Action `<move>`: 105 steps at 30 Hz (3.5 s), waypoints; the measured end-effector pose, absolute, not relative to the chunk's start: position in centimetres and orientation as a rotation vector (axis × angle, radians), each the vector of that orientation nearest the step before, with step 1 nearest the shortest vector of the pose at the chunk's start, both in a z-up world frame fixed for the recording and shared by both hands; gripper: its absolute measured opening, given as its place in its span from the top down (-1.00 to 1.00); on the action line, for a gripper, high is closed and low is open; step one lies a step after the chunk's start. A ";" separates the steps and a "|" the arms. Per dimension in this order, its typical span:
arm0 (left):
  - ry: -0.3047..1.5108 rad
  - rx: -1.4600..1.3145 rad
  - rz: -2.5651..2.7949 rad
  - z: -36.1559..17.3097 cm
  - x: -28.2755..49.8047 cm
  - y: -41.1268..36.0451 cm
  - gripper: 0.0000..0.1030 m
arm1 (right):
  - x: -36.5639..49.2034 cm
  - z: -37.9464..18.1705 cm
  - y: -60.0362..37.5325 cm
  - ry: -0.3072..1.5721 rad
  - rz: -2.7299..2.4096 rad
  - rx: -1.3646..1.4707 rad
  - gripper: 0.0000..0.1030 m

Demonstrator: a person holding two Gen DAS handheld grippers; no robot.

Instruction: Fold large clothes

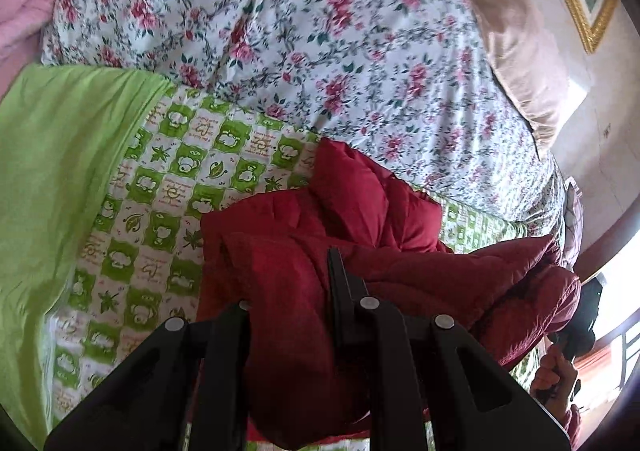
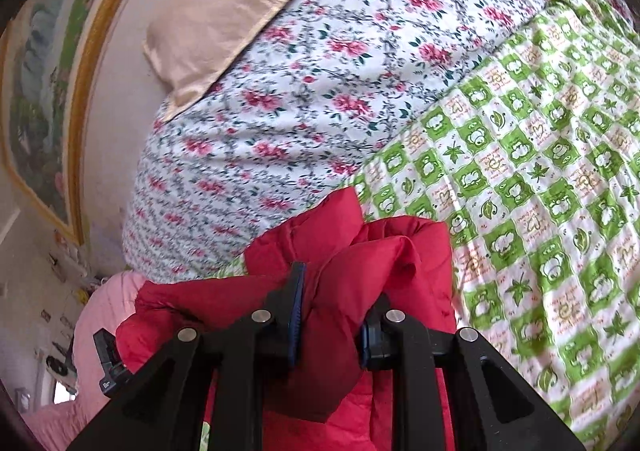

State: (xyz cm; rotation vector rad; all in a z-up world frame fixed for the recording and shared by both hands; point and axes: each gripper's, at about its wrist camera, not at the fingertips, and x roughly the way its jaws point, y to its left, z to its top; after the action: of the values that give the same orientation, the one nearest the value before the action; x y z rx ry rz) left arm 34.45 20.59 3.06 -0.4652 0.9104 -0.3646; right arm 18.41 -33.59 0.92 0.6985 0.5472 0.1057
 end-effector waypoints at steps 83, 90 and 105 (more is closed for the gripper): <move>0.996 -0.040 -0.408 -2.3 41.4 4.4 0.59 | 33.5 -4.9 -19.6 0.794 0.079 -0.048 -0.14; 0.975 -0.144 -0.251 -2.6 45.3 10.8 0.74 | 36.1 -4.8 -23.6 0.787 -0.021 0.042 -0.26; 1.032 -0.221 -0.278 -7.5 50.0 10.5 0.84 | 40.0 -8.3 -27.8 0.803 -0.034 0.203 -0.39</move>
State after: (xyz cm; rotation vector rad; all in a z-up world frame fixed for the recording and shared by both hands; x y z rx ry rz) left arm 50.02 10.53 -7.51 -0.2212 1.0315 -0.2782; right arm 39.97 -27.75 -8.33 0.2034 0.8035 -0.0340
